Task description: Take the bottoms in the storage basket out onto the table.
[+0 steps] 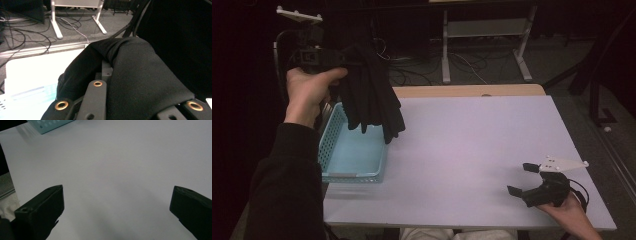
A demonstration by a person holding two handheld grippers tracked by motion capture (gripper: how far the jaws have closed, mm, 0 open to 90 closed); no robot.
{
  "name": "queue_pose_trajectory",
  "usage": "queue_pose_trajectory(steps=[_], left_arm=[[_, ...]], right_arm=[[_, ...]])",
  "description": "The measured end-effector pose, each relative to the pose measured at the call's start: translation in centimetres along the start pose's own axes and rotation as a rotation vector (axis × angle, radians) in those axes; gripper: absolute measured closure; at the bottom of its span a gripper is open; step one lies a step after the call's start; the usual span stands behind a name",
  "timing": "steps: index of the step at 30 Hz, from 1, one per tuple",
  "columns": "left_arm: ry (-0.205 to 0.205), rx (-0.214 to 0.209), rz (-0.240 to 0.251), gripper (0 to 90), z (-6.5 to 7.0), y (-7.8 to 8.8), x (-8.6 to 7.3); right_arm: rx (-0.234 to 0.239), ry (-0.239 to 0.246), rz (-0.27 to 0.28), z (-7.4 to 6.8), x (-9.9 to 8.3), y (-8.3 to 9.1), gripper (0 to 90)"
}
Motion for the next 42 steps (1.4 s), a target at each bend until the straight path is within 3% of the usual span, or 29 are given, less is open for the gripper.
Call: queue_pose_trajectory(steps=[9,42], left_arm=[[-0.039,-0.049,-0.006,83.1,1.8,-1.6,0.9],[-0.102,-0.196,-0.025,83.1,6.3,-7.8,1.5]], right_arm=[[0.002,0.004,-0.001,0.0,0.0,0.0,0.0],[0.007,0.002,0.006,-0.1,0.0,0.2,0.0]])
Point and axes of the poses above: each handheld gripper's, and its own axes: y roughly backward along the jaws, x roughly out of its top, z roughly to its right, the point moved 1 cm from there along -y, roughly forward along the jaws, and after that the axes turned 14 degrees about -y, right-handed, at the moved point
